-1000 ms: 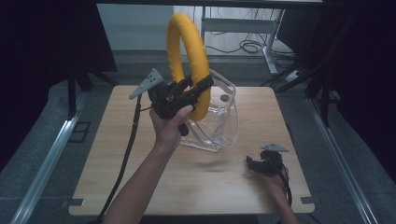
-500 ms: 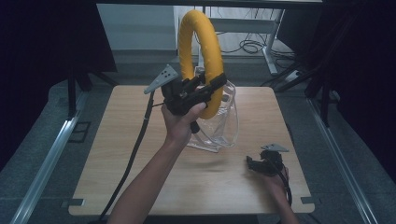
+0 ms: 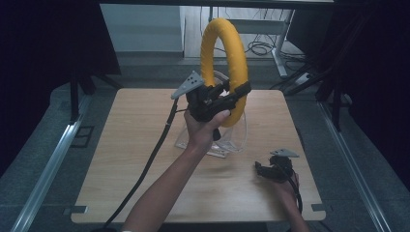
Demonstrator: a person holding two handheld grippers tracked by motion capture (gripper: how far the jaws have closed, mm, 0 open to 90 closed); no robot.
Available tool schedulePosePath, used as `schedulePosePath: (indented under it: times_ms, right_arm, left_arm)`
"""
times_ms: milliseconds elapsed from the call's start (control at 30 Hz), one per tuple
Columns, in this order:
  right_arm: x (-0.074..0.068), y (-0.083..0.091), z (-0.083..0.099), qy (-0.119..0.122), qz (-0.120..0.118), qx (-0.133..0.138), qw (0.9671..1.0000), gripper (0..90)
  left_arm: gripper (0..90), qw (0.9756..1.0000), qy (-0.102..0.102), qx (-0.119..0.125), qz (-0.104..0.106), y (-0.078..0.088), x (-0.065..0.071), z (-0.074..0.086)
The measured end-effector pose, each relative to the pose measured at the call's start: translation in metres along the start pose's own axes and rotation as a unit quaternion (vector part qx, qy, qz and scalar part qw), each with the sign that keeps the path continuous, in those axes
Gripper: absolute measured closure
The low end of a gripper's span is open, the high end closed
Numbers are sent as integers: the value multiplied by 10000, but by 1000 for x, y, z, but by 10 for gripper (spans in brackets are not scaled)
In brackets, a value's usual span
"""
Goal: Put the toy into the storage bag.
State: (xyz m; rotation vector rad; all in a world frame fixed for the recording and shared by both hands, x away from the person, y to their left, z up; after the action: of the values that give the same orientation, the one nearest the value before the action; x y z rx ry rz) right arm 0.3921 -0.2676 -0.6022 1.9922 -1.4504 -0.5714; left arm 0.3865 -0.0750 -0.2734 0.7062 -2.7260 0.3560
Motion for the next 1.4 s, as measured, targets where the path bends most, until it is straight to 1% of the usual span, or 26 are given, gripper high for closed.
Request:
schedulePosePath:
  times_ms: [133,300,400,567,633,767,933,1033,1200,1300,1400]
  right_arm:
    - [0,0,0,-8,-8,5,10000,172]
    - [0,0,0,-5,-6,7,10000,172]
    - [0,0,0,-8,-7,6,10000,172]
    - [0,0,0,-1,-2,11,10000,173]
    - [0,0,0,0,-1,13,10000,172]
    - [0,0,0,3,5,6,10000,172]
    - [0,0,0,-1,3,13,10000,173]
    - [0,0,0,-9,-4,0,10000,172]
    - [0,0,0,-1,-3,-1,10000,172]
    - [0,0,0,-5,-2,-4,10000,172]
    - [0,0,0,1,-2,-6,10000,172]
  left_arm:
    - [498,9999,3,-104,11,-6,-2,11]
    - [497,9998,-24,-195,-66,-9,-7,25]
    - [498,9997,-22,-212,-130,-9,-11,30]
    - [498,9994,82,-284,-195,-8,-19,40]
    - [497,9991,72,-348,-214,-7,-21,44]
    - [496,9989,129,-374,-257,-6,-25,50]
    - [497,9984,135,-429,-340,-4,-32,58]
    - [496,9979,194,-467,-407,-3,-37,62]
    - [496,9968,202,-567,-534,-2,-46,74]
    - [497,9959,286,-589,-626,0,-53,80]
    - [496,9950,296,-641,-703,0,-59,87]
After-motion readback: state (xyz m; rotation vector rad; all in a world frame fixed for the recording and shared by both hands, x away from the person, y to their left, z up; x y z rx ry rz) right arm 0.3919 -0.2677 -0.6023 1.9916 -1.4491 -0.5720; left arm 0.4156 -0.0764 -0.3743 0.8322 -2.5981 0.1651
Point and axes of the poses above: each handheld gripper's, and its own axes: y roughly backward along the jaws, z roughly out of its underside, x roughly to its right, the point moved 9 cm from there along -y, roughly forward along the jaws
